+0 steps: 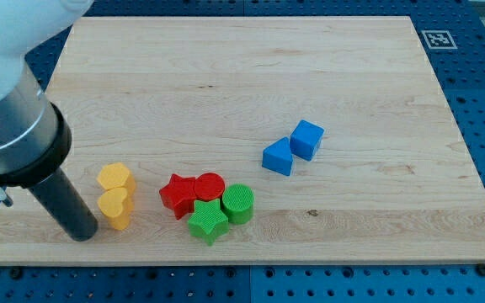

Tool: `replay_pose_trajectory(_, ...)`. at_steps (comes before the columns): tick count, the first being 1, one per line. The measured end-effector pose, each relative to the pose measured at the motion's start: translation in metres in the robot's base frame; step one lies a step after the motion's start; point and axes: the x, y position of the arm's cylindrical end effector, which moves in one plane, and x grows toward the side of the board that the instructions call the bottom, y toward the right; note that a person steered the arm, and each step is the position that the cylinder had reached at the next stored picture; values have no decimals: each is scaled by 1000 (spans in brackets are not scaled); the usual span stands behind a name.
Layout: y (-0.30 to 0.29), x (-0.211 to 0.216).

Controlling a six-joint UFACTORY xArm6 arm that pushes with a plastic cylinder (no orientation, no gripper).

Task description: Separate the yellow hexagon and the yellow heart

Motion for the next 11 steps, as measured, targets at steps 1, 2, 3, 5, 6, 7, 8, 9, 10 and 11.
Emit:
replay_pose_trajectory(1,1,0)
replay_pose_trajectory(2,3,-15)
replay_pose_trajectory(3,3,-32)
replay_pose_trajectory(5,0,2)
replay_pose_trajectory(6,1,25)
replay_pose_trajectory(7,12,26)
replay_pose_trajectory(8,23,15)
replay_pose_trajectory(9,24,-4)
replay_pose_trajectory(10,24,-24)
replay_pose_trajectory(11,24,-46)
